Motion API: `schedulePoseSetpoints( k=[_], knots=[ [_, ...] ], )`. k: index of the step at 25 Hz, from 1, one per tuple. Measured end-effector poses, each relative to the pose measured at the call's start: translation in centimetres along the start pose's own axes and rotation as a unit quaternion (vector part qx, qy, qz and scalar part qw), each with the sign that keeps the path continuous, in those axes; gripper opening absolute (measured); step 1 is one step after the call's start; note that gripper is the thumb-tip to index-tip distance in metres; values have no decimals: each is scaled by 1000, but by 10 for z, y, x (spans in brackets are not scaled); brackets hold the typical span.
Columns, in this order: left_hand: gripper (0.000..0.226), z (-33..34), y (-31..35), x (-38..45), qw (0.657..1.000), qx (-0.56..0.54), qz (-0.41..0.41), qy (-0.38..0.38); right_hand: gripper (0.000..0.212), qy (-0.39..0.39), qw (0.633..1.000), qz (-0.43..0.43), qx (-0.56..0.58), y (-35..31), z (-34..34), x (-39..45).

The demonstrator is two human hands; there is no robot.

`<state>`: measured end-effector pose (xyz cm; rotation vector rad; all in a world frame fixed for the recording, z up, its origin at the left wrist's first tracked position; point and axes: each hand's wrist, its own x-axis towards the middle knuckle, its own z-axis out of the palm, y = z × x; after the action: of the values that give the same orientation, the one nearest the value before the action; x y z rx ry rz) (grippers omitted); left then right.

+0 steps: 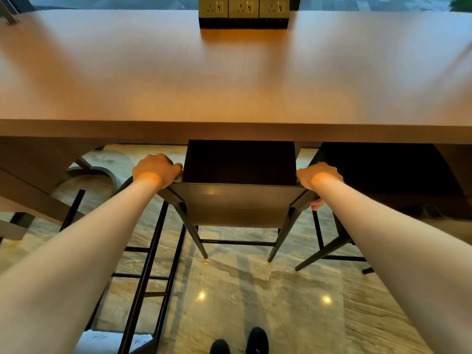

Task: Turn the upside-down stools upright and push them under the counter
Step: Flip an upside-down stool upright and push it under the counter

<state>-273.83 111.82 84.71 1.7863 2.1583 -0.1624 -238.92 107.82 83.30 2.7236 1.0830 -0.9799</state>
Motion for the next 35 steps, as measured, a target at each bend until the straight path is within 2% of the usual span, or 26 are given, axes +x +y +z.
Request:
schedulePoseSetpoints(
  k=[3, 6, 8, 10, 13, 16, 21, 24, 26, 28, 31, 35],
  knots=[
    [45, -5, 1, 6, 994, 20, -59, -95, 64, -77, 994, -30, -77, -8, 0, 7],
    [39, -5, 3, 11, 973, -41, -104, -204, 53, -168, 978, -49, -113, -12, -1, 15],
    [31, -9, 3, 20, 945, -38, -122, -300, 42, -216, 968, -26, -123, -9, -8, 18],
    [24, -14, 3, 31, 905, -22, -148, -399, 39, -263, 958, 15, -115, -10, -15, 17],
    [42, -15, 4, 52, 860, -33, -197, -470, 41, -311, 946, 86, -42, -11, -22, 19],
    [56, -4, -5, 69, 826, -81, -216, -514, 43, -345, 927, 144, 41, -7, -21, 30],
    [37, 38, -26, 87, 792, -227, -241, -513, 34, -396, 878, 191, 191, 10, 1, 57],
    [31, 50, -26, 92, 793, -222, -245, -512, 31, -421, 831, 231, 279, 17, 15, 72],
    [20, 51, -25, 95, 782, -203, -257, -530, 30, -436, 829, 224, 270, 17, 18, 78],
    [15, 49, -23, 95, 790, -193, -259, -520, 33, -447, 835, 209, 242, 16, 19, 80],
    [13, 47, -22, 91, 796, -203, -254, -510, 31, -442, 834, 227, 239, 15, 21, 82],
    [15, 45, -22, 90, 782, -208, -267, -523, 23, -441, 838, 225, 228, 18, 19, 82]
  ],
)
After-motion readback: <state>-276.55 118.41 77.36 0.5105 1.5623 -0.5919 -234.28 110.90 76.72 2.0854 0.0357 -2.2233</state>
